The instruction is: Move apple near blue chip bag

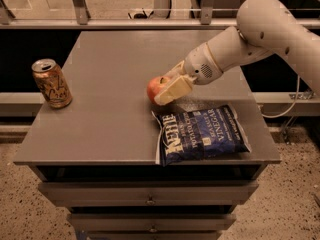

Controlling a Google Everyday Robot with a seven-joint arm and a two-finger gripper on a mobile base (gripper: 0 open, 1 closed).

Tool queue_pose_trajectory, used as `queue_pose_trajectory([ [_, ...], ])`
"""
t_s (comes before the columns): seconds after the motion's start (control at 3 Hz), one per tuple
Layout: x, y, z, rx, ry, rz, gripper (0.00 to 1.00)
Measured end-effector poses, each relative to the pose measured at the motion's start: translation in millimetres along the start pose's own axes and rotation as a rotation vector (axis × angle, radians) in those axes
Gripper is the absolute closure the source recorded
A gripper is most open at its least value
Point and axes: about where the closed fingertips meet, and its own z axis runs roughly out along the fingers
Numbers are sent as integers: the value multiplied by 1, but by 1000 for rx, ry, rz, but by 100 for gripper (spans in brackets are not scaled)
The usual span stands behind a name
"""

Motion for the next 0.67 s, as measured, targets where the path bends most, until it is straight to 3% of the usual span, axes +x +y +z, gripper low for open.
queue_pose_trajectory([
  [0.33,6,5,1,-7,15,7,1],
  [0.67,11,10,1,-10,28,7,0],
])
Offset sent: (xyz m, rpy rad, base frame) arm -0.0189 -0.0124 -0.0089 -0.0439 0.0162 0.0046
